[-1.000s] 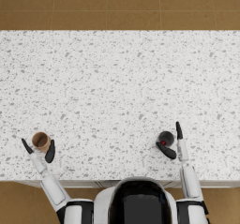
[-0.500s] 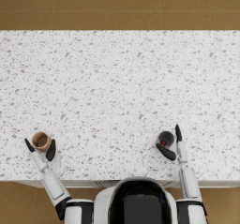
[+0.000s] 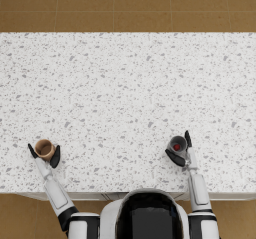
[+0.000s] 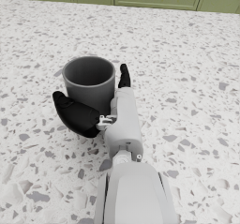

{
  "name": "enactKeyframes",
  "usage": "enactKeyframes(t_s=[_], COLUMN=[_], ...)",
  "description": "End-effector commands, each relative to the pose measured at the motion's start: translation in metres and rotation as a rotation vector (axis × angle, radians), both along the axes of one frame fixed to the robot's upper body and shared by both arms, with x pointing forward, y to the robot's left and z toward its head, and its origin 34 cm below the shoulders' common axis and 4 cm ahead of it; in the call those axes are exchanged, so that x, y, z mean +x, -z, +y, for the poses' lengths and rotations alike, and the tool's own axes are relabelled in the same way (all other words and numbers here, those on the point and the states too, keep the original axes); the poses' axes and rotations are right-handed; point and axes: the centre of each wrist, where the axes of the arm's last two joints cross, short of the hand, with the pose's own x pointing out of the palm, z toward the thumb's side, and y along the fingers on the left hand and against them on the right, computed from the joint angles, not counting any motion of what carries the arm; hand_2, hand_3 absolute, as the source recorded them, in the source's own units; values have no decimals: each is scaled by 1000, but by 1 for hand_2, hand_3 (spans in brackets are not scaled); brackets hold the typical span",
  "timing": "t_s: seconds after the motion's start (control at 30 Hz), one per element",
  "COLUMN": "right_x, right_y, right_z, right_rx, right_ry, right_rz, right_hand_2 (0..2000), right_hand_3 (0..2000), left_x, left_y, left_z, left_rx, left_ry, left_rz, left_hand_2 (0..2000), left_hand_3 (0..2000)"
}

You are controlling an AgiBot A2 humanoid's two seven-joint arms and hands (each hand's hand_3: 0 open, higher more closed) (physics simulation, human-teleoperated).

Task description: Pick up two cups and pour the berry on the right into the cup on the left

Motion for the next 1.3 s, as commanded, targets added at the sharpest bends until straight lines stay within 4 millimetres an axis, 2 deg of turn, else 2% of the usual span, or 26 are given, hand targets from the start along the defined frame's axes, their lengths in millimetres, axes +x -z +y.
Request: enactKeyframes(t_s=[0.03, 0.07, 0.17, 0.23, 0.27, 0.33, 0.43, 0.57, 0.7, 0.77, 0.8, 0.93, 1.03, 1.1, 1.3], right_x=[1, 1, 2, 5, 5, 6, 7, 8, 17, 20, 24, 41, 49, 51, 70], right_y=[0, 2, -3, -14, -32, -50, -73, -101, -116, -124, -131, -143, -149, -154, -182], right_z=[0, 2, -1, -2, -1, 4, 12, 19, 29, 30, 32, 41, 46, 49, 63], right_rx=[2, 4, 9, 15, 20, 29, 44, 60, 86, 93, 101, 130, 145, 91, -56], right_ry=[-12, -30, -18, -10, -13, -35, -70, -92, -112, -113, -116, -131, -140, -138, -117], right_rz=[1, 9, -17, -60, -129, -197, -286, -394, -458, -491, -520, -560, -579, -607, -716], right_hand_2=[2000, 2000, 2000, 2000, 2000, 2000, 2000, 2000, 2000, 2000, 2000, 2000, 2000, 2000, 2000], right_hand_3=[980, 1280, 1280, 1280, 1280, 1280, 1280, 1280, 1280, 1280, 1280, 1280, 1280, 1280, 1280], left_x=[-6, -6, -3, 2, 4, 9, 18, 26, 39, 42, 45, 69, 76, 79, 87], left_y=[10, 8, 6, -13, -23, -50, -73, -84, -93, -102, -109, -115, -117, -116, -122], left_z=[-5, -6, -10, -20, -26, -47, -79, -119, -169, -187, -203, -221, -228, -233, -249], left_rx=[-16, -10, -4, 33, 49, 90, 117, 107, 74, 60, 42, 9, -1, -8, 162], left_ry=[4, 10, 35, 84, 117, 202, 331, 490, 678, 738, 786, 812, 825, 837, 863], left_rz=[35, 31, 29, -30, -61, -157, -242, -295, -350, -390, -426, -456, -463, -459, -444], left_hand_2=[2000, 2000, 2000, 2000, 2000, 2000, 2000, 2000, 2000, 2000, 2000, 2000, 2000, 2000, 2000], left_hand_3=[980, 1280, 1280, 1280, 1280, 1280, 1280, 1280, 1280, 1280, 1280, 1280, 1280, 1280, 1280])
